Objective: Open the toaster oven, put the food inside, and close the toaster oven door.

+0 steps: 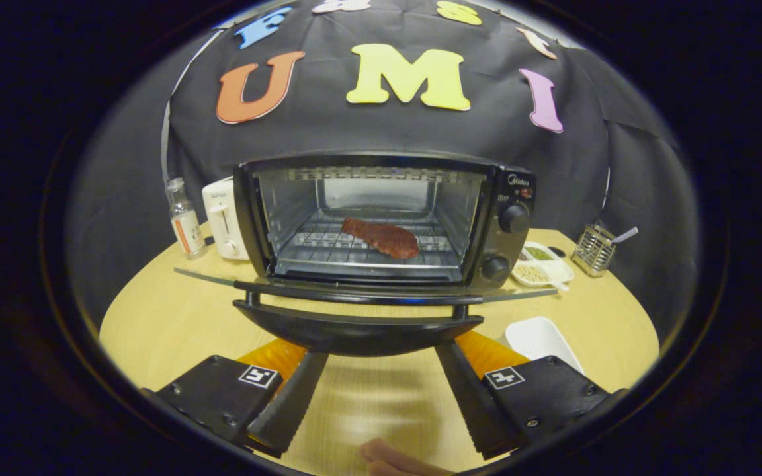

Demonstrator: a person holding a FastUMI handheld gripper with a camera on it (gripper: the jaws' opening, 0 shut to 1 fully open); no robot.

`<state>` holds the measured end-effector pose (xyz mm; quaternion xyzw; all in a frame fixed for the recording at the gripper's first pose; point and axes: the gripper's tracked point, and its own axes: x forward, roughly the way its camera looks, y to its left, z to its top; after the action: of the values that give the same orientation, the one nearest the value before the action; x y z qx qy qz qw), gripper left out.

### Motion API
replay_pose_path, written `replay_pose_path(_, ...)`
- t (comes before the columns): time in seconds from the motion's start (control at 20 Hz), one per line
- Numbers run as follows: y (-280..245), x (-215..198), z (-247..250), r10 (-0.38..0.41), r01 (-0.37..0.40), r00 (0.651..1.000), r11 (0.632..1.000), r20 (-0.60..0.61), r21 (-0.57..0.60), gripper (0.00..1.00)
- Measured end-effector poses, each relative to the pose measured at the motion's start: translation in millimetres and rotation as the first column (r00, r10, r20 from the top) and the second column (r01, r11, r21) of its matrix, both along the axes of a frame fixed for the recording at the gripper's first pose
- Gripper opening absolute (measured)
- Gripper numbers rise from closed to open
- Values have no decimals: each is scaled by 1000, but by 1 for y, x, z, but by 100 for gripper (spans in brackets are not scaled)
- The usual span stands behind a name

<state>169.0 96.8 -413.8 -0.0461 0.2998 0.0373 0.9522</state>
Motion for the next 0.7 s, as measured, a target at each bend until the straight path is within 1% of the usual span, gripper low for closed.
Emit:
replay_pose_path(0.2, 2, 42, 32, -3, 3, 996, 1000, 92, 3, 98)
replay_pose_path(0.35, -7, 66, 64, -37, 35, 986, 999, 160, 17, 99)
replay_pose_path(0.4, -10, 68, 78, -46, 41, 983, 999, 179, 31, 98)
replay_pose_path(0.5, -12, 68, 114, -38, 24, 968, 998, 249, 60, 98)
replay_pose_path(0.7, -21, 43, 180, -6, -3, 934, 1000, 356, 26, 98)
